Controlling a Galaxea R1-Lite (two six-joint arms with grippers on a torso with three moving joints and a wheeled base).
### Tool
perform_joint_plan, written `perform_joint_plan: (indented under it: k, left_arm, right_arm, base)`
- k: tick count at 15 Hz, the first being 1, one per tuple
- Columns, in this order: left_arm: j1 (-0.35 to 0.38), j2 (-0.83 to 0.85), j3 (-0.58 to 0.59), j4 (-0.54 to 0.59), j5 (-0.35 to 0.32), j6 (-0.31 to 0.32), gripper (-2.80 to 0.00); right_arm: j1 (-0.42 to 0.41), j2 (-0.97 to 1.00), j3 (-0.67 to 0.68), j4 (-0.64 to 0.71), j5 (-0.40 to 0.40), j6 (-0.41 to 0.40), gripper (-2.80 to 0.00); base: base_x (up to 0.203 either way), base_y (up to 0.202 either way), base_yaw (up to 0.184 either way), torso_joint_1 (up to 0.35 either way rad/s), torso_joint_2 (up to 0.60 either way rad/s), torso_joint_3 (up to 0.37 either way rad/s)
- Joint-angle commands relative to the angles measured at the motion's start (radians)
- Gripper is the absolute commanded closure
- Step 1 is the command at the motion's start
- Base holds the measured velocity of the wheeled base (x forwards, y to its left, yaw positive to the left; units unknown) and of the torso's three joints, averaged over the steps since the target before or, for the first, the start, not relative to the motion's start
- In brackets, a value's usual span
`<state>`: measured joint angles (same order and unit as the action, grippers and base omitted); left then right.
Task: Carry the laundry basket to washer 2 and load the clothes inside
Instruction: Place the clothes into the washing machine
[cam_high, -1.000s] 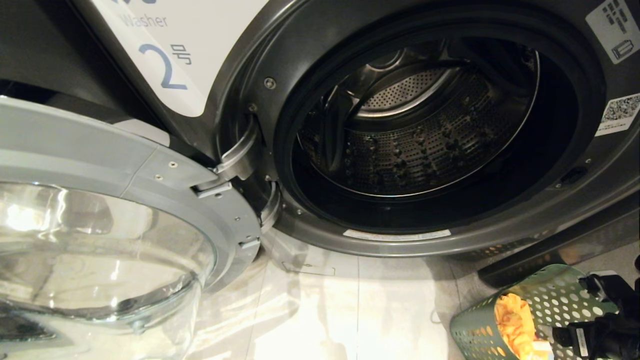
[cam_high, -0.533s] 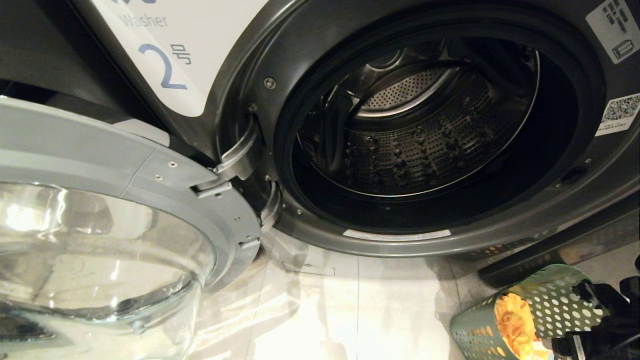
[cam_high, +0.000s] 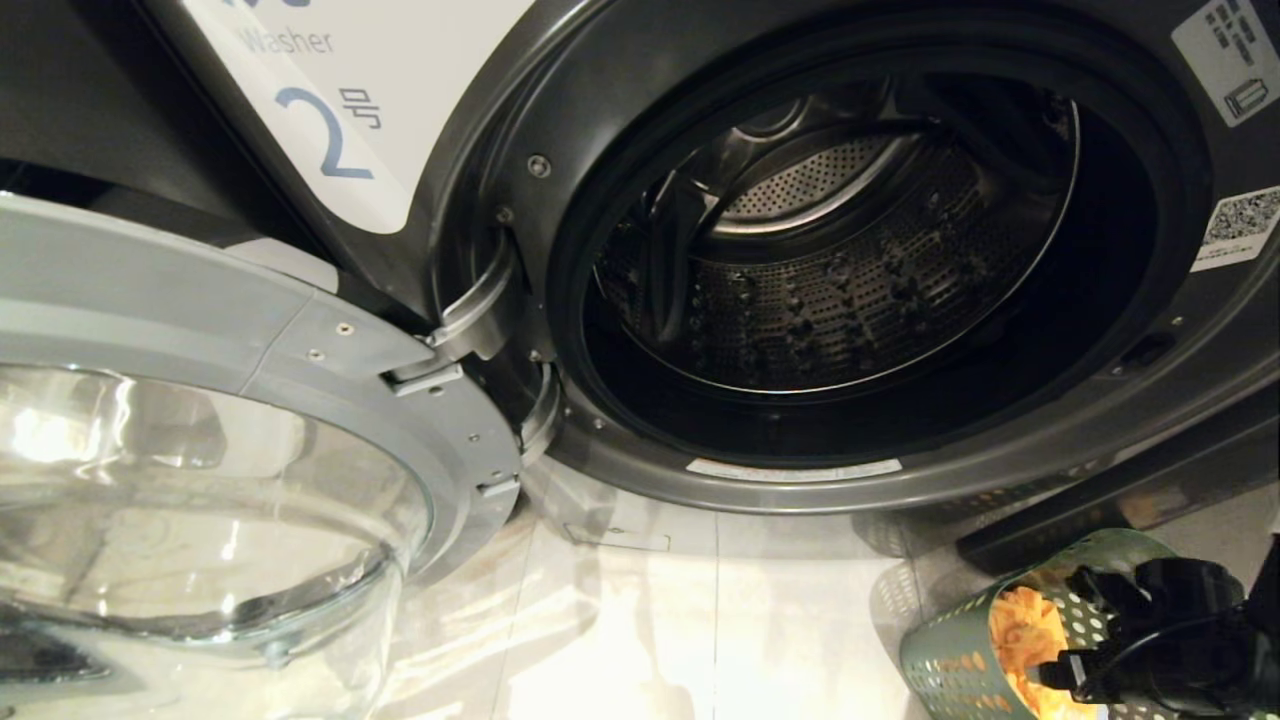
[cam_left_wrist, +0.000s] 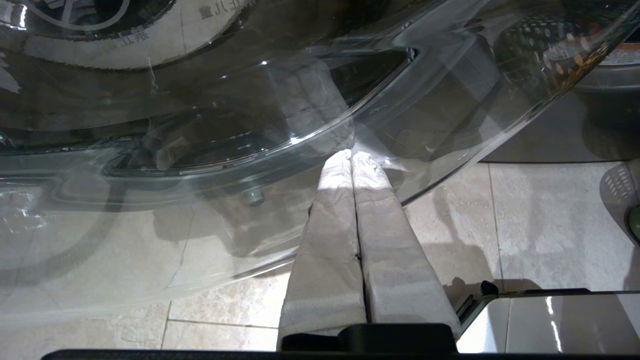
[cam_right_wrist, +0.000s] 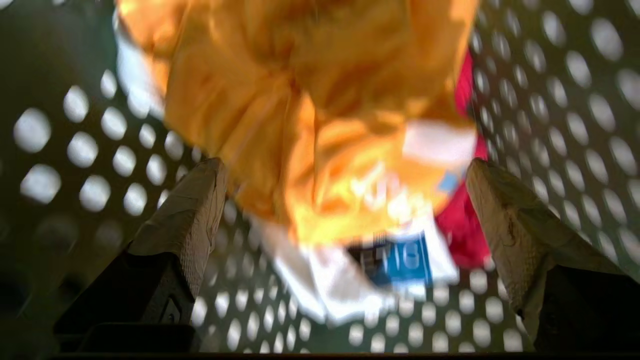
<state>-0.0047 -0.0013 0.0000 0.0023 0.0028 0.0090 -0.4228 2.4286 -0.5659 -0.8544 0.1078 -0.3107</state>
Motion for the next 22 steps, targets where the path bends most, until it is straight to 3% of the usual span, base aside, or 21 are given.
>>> perform_joint_plan:
  k: [1,3,6,14,22]
  left_arm:
    - [0.000,0.000,0.000,-0.001,0.000,0.000,0.00]
    - [0.000,0.000,0.000,-0.001,0.000,0.000,0.00]
    - [0.000,0.000,0.000,-0.001,0.000,0.000,0.00]
    - [0.000,0.001,0.000,0.001,0.000,0.000,0.00]
    - [0.000,0.000,0.000,-0.001,0.000,0.000,0.00]
  right_arm:
    - [0.000,0.206,-0.106,-0.036,0.027,-0.026,-2.80]
    - [0.002,0.306,-0.197,-0.065,0.096,-0.082,-2.80]
    - [0.004,0.391,-0.246,-0.077,0.129,-0.125,-2.80]
    - [-0.002,0.493,-0.373,-0.106,0.088,-0.152,-2.80]
    - [-0.002,0.555,-0.378,-0.147,0.087,-0.160,-2.80]
  base:
    - [0.000,0.000,0.000,0.000,0.00,0.000]
    - [0.000,0.000,0.000,0.000,0.00,0.000]
    - [0.000,0.000,0.000,0.000,0.00,0.000]
    - [0.000,0.000,0.000,0.000,0.00,0.000]
    - [0.000,0.000,0.000,0.000,0.00,0.000]
